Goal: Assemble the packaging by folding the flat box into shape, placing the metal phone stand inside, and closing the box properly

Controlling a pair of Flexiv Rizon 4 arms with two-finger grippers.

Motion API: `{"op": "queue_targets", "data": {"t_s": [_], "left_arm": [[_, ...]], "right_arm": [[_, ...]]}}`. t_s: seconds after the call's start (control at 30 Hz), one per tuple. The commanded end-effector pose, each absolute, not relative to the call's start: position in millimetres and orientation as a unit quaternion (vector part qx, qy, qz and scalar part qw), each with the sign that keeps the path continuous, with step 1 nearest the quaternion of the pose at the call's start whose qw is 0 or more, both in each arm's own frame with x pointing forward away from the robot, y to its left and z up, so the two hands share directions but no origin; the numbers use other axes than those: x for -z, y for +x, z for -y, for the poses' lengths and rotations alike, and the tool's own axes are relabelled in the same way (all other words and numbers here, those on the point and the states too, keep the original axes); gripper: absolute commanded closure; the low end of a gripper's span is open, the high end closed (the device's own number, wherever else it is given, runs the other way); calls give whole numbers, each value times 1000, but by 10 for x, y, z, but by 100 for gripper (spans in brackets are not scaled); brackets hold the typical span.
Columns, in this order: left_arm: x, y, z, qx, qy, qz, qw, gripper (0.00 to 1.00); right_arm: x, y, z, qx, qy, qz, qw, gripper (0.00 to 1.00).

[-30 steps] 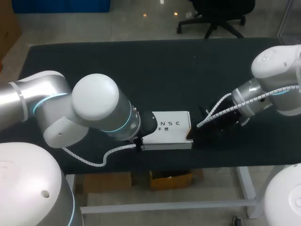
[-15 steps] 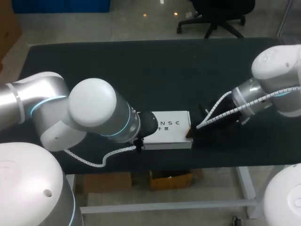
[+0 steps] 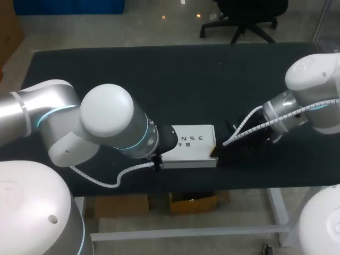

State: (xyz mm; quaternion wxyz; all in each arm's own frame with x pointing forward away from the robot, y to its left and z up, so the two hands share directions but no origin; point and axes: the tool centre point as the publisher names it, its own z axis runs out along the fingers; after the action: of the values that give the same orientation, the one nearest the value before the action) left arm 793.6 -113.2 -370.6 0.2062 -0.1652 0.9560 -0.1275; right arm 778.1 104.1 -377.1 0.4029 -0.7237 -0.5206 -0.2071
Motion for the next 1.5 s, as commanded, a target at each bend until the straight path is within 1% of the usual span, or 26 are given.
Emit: {"op": "queue_targets", "data": {"t_s": [0.03, 0.1, 0.13, 0.17, 0.2, 0.23, 0.27, 0.33, 0.4, 0.43, 0.47, 0.5, 0.73, 1.0, 1.23, 1.33, 1.43, 1.5], "left_arm": [[3559, 7846, 1127, 128, -168, -952, 221, 100], [3474, 7818, 1134, 130, -169, -951, 226, 98], [3435, 7806, 1141, 129, -169, -950, 228, 73], [3400, 7795, 1146, 130, -171, -950, 229, 53], [3363, 7782, 1154, 129, -172, -949, 233, 29], [3328, 7771, 1161, 127, -174, -948, 234, 2], [3296, 7764, 1163, 127, -178, -948, 233, 0], [3230, 7742, 1170, 124, -185, -946, 235, 0], [3167, 7712, 1181, 123, -189, -946, 232, 0], [3134, 7690, 1193, 117, -194, -946, 231, 0], [3100, 7662, 1210, 111, -194, -947, 229, 0], [3071, 7631, 1229, 107, -194, -949, 225, 0], [2932, 7410, 1374, 82, -210, -953, 202, 0], [2877, 7174, 1499, 68, -278, -944, 164, 0], [2919, 7030, 1540, 67, -350, -926, 125, 0], [2981, 6983, 1584, 57, -376, -920, 94, 0], [3063, 6957, 1623, 41, -393, -916, 66, 0], [3063, 6957, 1623, 41, -393, -916, 66, 0]], "right_arm": [[3623, 7743, -1004, 231, -713, 527, 399, 100], [3530, 7746, -994, 247, -707, 533, 394, 100], [3491, 7752, -985, 254, -704, 535, 393, 100], [3453, 7762, -972, 261, -700, 536, 392, 100], [3416, 7771, -958, 267, -698, 539, 388, 98], [3376, 7781, -939, 275, -695, 541, 384, 93], [3334, 7792, -913, 284, -692, 544, 380, 88], [3252, 7820, -852, 303, -686, 548, 371, 73], [3174, 7857, -788, 317, -680, 555, 359, 55], [3142, 7873, -751, 327, -676, 556, 357, 37], [3106, 7885, -713, 336, -672, 560, 350, 7], [3074, 7898, -680, 342, -672, 561, 341, 0], [2914, 8066, -363, 408, -643, 571, 307, 0], [2687, 8311, -33, 467, -577, 623, 247, 0], [2532, 8501, 166, 497, -508, 675, 196, 0], [2478, 8542, 226, 505, -486, 692, 173, 0], [2463, 8566, 250, 506, -481, 696, 169, 0], [2463, 8566, 250, 506, -481, 696, 169, 0]]}}
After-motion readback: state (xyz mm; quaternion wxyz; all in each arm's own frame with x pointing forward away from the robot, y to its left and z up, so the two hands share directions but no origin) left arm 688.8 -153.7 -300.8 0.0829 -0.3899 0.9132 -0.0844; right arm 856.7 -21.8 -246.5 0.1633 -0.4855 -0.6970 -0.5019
